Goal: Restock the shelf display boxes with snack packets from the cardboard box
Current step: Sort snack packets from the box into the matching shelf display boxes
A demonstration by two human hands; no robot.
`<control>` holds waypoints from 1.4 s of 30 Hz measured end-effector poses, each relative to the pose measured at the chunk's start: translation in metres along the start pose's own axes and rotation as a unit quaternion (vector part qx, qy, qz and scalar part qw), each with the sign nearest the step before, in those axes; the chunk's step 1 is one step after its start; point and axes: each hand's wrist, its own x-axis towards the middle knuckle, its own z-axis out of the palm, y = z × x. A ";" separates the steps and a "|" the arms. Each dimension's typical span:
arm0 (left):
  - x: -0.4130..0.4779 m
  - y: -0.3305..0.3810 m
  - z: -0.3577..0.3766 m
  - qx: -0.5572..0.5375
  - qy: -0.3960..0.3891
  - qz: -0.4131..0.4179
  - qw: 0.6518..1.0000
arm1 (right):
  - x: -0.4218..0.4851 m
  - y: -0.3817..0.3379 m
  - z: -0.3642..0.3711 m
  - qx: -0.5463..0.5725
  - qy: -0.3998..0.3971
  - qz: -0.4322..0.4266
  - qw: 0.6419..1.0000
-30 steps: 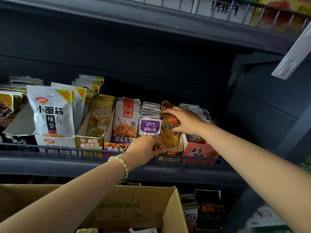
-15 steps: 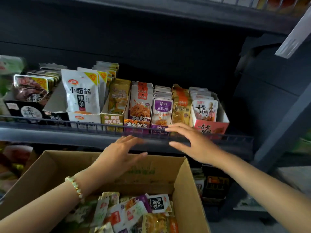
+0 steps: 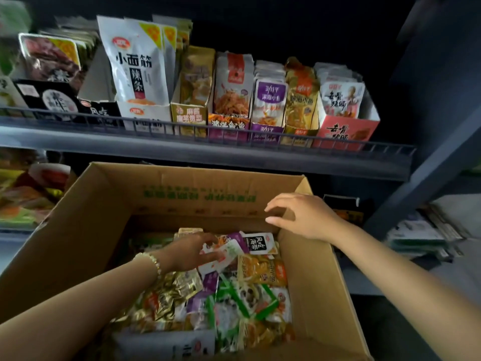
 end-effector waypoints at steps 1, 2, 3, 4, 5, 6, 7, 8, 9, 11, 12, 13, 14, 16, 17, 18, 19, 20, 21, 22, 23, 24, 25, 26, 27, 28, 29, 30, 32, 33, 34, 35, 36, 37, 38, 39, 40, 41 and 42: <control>0.008 -0.001 0.007 -0.016 -0.017 -0.008 1.000 | 0.000 0.000 0.001 0.003 0.000 0.003 1.000; 0.017 -0.001 0.014 -0.025 -0.027 -0.017 0.999 | 0.001 0.001 0.003 0.007 0.001 0.005 1.000; 0.024 -0.001 0.021 -0.027 -0.034 -0.030 0.999 | 0.001 0.002 0.003 0.013 0.004 0.008 1.000; 0.033 -0.001 0.028 -0.033 -0.042 -0.043 0.998 | 0.002 0.004 0.004 0.017 0.008 0.009 1.000; 0.038 0.003 0.032 -0.050 -0.047 -0.052 0.996 | 0.002 0.005 0.005 0.020 0.011 0.009 1.000; 0.047 0.003 0.038 -0.075 -0.039 -0.054 0.995 | 0.003 0.005 0.006 0.023 0.014 0.009 1.000; 0.053 0.005 0.043 -0.095 -0.028 -0.061 0.993 | 0.004 0.006 0.006 0.026 0.018 0.009 0.999; 0.060 0.006 0.048 -0.120 -0.020 -0.065 0.990 | 0.005 0.006 0.007 0.028 0.022 0.009 0.999; 0.064 0.009 0.051 -0.140 -0.022 -0.071 0.987 | 0.006 0.006 0.007 0.032 0.026 0.009 0.999; 0.069 0.018 0.059 -0.178 -0.036 -0.078 0.980 | 0.006 0.007 0.008 0.047 0.036 0.009 0.998; 0.071 0.023 0.064 -0.201 -0.042 -0.076 0.976 | 0.006 0.007 0.008 0.053 0.041 0.008 0.998; 0.073 0.028 0.070 -0.216 -0.048 -0.079 0.972 | 0.006 0.008 0.008 0.058 0.047 0.008 0.997; 0.075 0.032 0.076 -0.227 -0.042 -0.072 0.970 | 0.006 0.008 0.009 0.061 0.050 0.009 0.997; 0.073 0.041 0.083 -0.217 -0.026 -0.049 0.975 | 0.006 0.007 0.009 0.061 0.051 0.009 0.997; 0.071 0.044 0.082 -0.216 -0.023 -0.039 0.975 | 0.006 0.007 0.009 0.060 0.048 0.010 0.997; 0.069 0.047 0.078 -0.221 -0.024 -0.029 0.974 | 0.005 0.007 0.008 0.058 0.046 0.009 0.997; 0.066 0.048 0.072 -0.237 -0.032 -0.027 0.971 | 0.005 0.007 0.008 0.055 0.042 0.008 0.998; 0.062 0.049 0.063 -0.265 -0.037 -0.025 0.963 | 0.005 0.007 0.008 0.052 0.040 0.007 0.998; 0.055 0.050 0.051 -0.284 -0.046 -0.022 0.957 | 0.005 0.007 0.007 0.051 0.036 0.008 0.998; 0.045 0.052 0.037 -0.305 -0.051 -0.015 0.951 | 0.004 0.006 0.006 0.049 0.032 0.010 0.998; 0.036 0.053 0.023 -0.320 -0.056 -0.004 0.946 | 0.004 0.006 0.006 0.046 0.028 0.012 0.998; 0.025 0.054 0.009 -0.333 -0.059 0.008 0.941 | 0.004 0.006 0.006 0.043 0.026 0.014 0.999; 0.015 0.054 -0.004 -0.335 -0.053 0.021 0.940 | 0.003 0.006 0.005 0.042 0.027 0.017 0.999; 0.002 0.057 -0.018 -0.338 -0.040 0.031 0.940 | 0.003 0.005 0.005 0.047 0.028 0.020 0.998; -0.009 0.058 -0.030 -0.341 -0.022 0.035 0.939 | 0.002 0.004 0.004 0.057 0.029 0.025 0.998; -0.021 0.059 -0.042 -0.345 -0.004 0.036 0.938 | 0.003 0.003 0.002 0.071 0.027 0.032 0.997; -0.031 0.058 -0.052 -0.351 0.011 0.040 0.936 | 0.004 0.001 0.000 0.094 0.018 0.042 0.994; -0.041 0.058 -0.062 -0.360 0.026 0.043 0.932 | 0.005 -0.004 -0.003 0.141 0.009 0.053 0.989; -0.058 0.056 -0.079 -0.388 0.053 0.049 0.919 | 0.009 -0.018 -0.008 0.302 0.001 0.059 0.951; -0.063 0.054 -0.087 -0.407 0.065 0.050 0.910 | 0.012 -0.029 -0.010 0.387 0.006 0.053 0.920; -0.068 0.052 -0.094 -0.427 0.077 0.049 0.899 | 0.016 -0.040 -0.011 0.462 0.014 0.054 0.885; -0.071 0.049 -0.099 -0.445 0.095 0.045 0.890 | 0.020 -0.052 -0.010 0.528 0.018 0.063 0.847; -0.073 0.046 -0.102 -0.460 0.120 0.039 0.879 | 0.024 -0.064 -0.009 0.582 0.018 0.079 0.809; -0.072 0.042 -0.103 -0.479 0.154 0.030 0.864 | 0.029 -0.076 -0.006 0.621 0.017 0.093 0.778; -0.071 0.039 -0.103 -0.508 0.194 0.014 0.839 | 0.033 -0.086 -0.002 0.649 0.021 0.107 0.753; -0.070 0.035 -0.101 -0.547 0.227 -0.003 0.805 | 0.038 -0.094 0.003 0.671 0.032 0.121 0.731; -0.068 0.032 -0.099 -0.590 0.244 -0.017 0.770 | 0.042 -0.102 0.007 0.688 0.051 0.135 0.711; -0.066 0.028 -0.096 -0.627 0.238 -0.026 0.742 | 0.045 -0.107 0.011 0.701 0.073 0.146 0.694; -0.065 0.026 -0.092 -0.655 0.209 -0.035 0.725 | 0.047 -0.110 0.015 0.710 0.092 0.151 0.681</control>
